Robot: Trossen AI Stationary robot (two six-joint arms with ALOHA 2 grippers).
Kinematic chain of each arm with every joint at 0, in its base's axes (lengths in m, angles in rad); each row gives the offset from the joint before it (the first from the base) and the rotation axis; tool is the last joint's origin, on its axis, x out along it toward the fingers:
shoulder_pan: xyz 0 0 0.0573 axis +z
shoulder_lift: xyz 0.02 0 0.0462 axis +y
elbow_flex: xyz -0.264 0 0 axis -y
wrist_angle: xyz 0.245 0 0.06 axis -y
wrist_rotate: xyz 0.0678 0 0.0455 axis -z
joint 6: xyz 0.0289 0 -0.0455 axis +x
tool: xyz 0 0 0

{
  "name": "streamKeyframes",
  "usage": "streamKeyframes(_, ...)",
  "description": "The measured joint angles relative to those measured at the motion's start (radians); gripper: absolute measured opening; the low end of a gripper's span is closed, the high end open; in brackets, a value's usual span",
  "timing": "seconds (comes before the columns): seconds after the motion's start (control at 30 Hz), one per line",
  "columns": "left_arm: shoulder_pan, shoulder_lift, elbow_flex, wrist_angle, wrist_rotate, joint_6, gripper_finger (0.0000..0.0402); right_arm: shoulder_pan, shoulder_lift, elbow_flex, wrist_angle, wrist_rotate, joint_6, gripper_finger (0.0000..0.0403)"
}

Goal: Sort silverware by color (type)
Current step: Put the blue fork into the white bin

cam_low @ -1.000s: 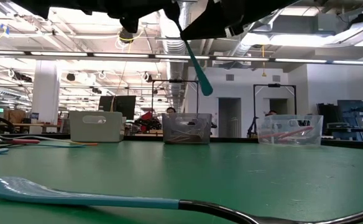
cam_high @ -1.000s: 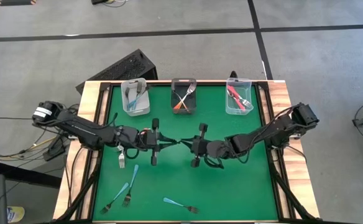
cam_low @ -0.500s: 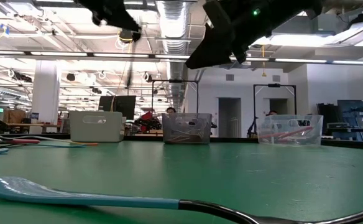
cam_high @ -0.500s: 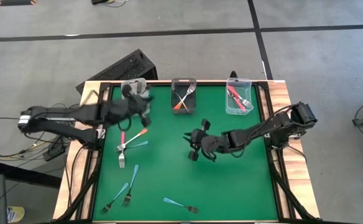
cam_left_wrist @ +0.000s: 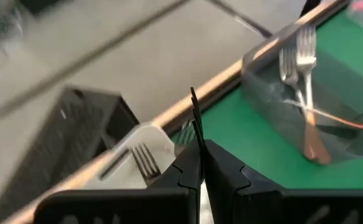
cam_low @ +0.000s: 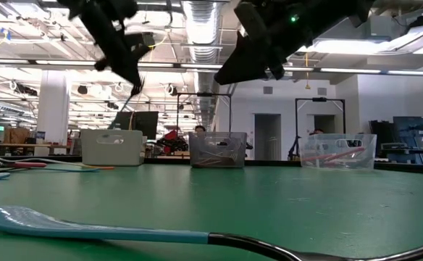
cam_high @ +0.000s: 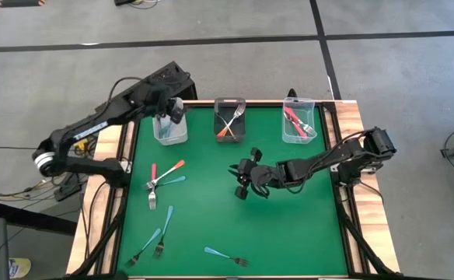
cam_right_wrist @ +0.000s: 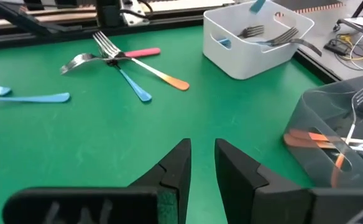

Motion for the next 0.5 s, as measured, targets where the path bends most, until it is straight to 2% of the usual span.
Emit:
streamKeyframes(0.2,0.114,0.126,-0.001,0.035,0.155,-0.059,0.0001,-0.001,0.000,0.000,-0.033,0.000,0.000,0.0098)
streamKeyframes(0.33,0.147,0.186,-0.001,0.033,0.161,-0.074,0.0016,-0.001,0.000,0.000,-0.062,0.000,0.028,0.0098)
streamKeyframes(0.5,0.160,0.218,-0.001,0.034,0.156,-0.057,0.0067,-0.001,0.000,0.000,-0.093,0.000,0.083,0.0098)
